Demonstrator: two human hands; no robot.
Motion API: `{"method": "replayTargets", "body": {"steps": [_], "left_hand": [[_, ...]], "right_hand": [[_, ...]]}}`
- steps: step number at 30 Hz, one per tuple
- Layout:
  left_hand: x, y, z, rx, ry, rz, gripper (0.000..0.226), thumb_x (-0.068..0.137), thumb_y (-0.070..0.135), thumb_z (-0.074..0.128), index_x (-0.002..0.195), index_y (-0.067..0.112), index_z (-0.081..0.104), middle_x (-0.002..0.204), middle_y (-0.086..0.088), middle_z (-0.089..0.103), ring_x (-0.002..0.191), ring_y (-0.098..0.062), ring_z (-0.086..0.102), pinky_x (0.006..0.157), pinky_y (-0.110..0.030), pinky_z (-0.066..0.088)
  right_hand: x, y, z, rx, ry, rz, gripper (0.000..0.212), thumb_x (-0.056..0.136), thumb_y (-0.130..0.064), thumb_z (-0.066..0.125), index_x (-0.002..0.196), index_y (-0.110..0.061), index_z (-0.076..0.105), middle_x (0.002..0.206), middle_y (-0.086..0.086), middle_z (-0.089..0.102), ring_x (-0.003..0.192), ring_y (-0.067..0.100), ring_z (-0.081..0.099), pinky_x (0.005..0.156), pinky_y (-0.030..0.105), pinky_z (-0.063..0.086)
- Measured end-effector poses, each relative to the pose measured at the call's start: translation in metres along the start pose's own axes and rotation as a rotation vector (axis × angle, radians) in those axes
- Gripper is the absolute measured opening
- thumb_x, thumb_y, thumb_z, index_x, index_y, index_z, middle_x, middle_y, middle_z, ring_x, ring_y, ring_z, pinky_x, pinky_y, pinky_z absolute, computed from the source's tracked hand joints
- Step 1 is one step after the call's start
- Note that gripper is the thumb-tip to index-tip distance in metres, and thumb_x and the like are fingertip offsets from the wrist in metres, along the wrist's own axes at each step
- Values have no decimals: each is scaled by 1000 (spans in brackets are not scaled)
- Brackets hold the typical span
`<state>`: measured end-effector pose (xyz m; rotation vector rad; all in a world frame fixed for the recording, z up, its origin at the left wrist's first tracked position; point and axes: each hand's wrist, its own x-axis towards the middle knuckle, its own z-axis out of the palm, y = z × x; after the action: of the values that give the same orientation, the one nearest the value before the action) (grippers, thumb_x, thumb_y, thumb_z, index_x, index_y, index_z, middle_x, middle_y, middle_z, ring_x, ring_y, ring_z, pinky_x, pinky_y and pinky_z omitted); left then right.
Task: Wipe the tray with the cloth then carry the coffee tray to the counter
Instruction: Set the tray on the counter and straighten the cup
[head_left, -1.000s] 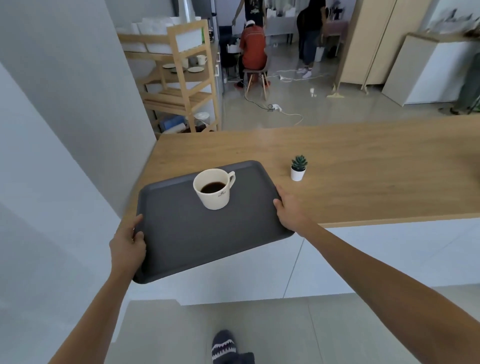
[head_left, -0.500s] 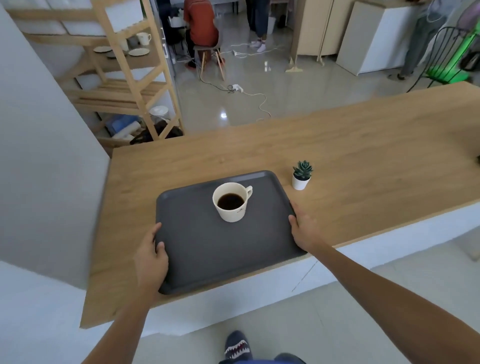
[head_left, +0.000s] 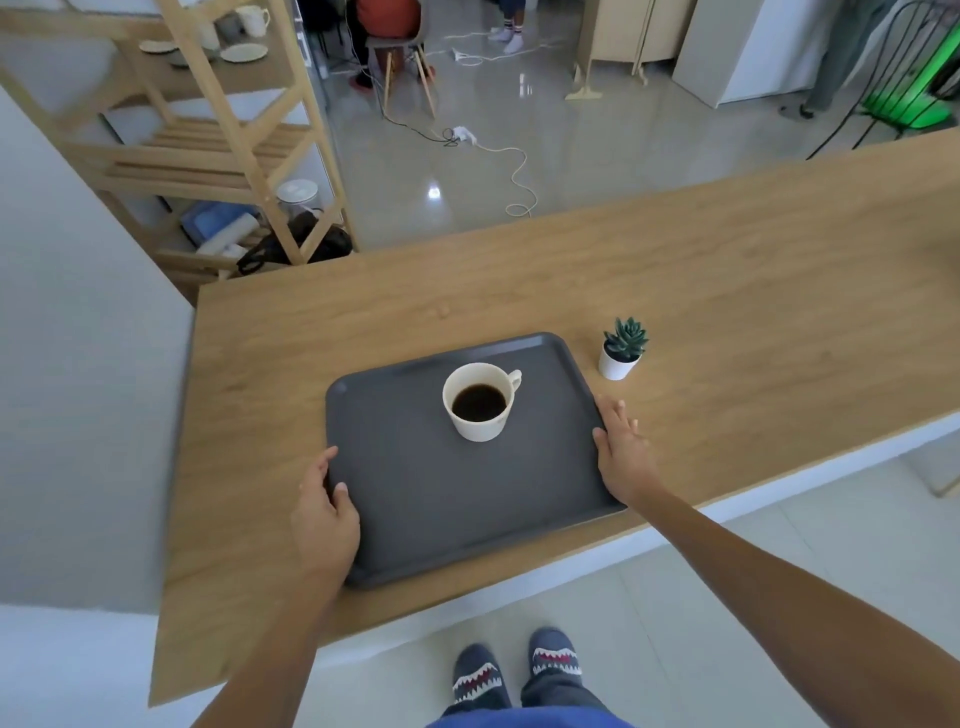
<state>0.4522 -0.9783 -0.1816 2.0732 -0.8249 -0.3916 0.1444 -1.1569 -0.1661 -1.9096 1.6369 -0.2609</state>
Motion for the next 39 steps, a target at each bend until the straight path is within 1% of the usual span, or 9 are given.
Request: {"method": "replayTargets", "body": {"steps": [10, 14, 17, 20, 23, 25, 28, 34, 39], "left_hand": [[3, 7, 2, 132, -26, 18, 55, 89, 0, 44, 142, 13, 34, 141, -11, 46, 129, -34, 43, 109, -47, 34], [-4, 42, 7, 149, -9, 124, 59, 91, 0, 46, 147, 9, 28, 151, -5, 34, 142, -23, 28, 116, -32, 21], [-2, 62, 26, -49, -191, 134, 64, 91, 0, 51, 148, 17, 27, 153, 4, 33, 142, -12, 30, 116, -30, 23], [1, 71, 46, -250, -386, 38, 73, 86, 3, 64, 147, 21, 29, 152, 5, 36, 138, -8, 34, 116, -38, 29], [1, 82, 61, -281, -459, 39, 77, 79, 18, 75, 144, 25, 36, 147, 10, 43, 135, -3, 39, 113, -32, 33], [1, 88, 66, -316, -472, 52, 70, 78, 21, 77, 139, 27, 43, 140, 14, 51, 130, 0, 44, 110, -30, 36], [2, 90, 70, -352, -445, 33, 60, 80, 19, 74, 134, 24, 48, 134, 12, 57, 126, -3, 50, 110, -37, 39], [7, 91, 68, -364, -465, 25, 53, 87, 5, 64, 136, 19, 48, 134, 5, 57, 127, -6, 51, 111, -39, 39], [11, 95, 59, -379, -558, -21, 54, 93, -1, 52, 141, 20, 40, 136, 10, 53, 125, 0, 48, 97, -12, 43]], "right_hand": [[-7, -9, -5, 44, 12, -45, 49, 102, -9, 30, 151, -11, 24, 160, 15, 17, 148, 37, 7, 119, 46, 16], [-12, -24, -7, 148, 124, -190, 43, 101, -9, 38, 144, -8, 38, 153, 19, 34, 146, 35, 23, 115, 42, 26], [0, -44, -7, 234, 86, -226, 41, 100, -10, 40, 140, -11, 46, 136, 14, 58, 128, 29, 52, 101, 29, 40], [19, -63, -7, 328, -42, -176, 41, 100, -11, 37, 140, -15, 46, 136, 2, 59, 129, 17, 52, 102, 18, 34], [36, -68, 0, 396, -180, -164, 40, 101, -19, 35, 139, -25, 46, 129, -1, 62, 124, 18, 55, 110, 34, 39], [43, -68, 3, 415, -225, -167, 39, 101, -23, 36, 136, -32, 49, 118, -3, 64, 116, 18, 58, 105, 43, 45], [45, -69, 2, 446, -211, -165, 35, 100, -25, 38, 129, -36, 57, 103, -4, 68, 105, 18, 62, 99, 44, 49], [42, -64, 8, 523, -177, -135, 32, 100, -26, 42, 124, -32, 61, 102, -3, 71, 103, 16, 66, 98, 44, 52], [32, -61, 16, 621, -138, -117, 27, 99, -24, 46, 116, -30, 66, 99, -6, 72, 98, 11, 68, 93, 39, 56]]}}
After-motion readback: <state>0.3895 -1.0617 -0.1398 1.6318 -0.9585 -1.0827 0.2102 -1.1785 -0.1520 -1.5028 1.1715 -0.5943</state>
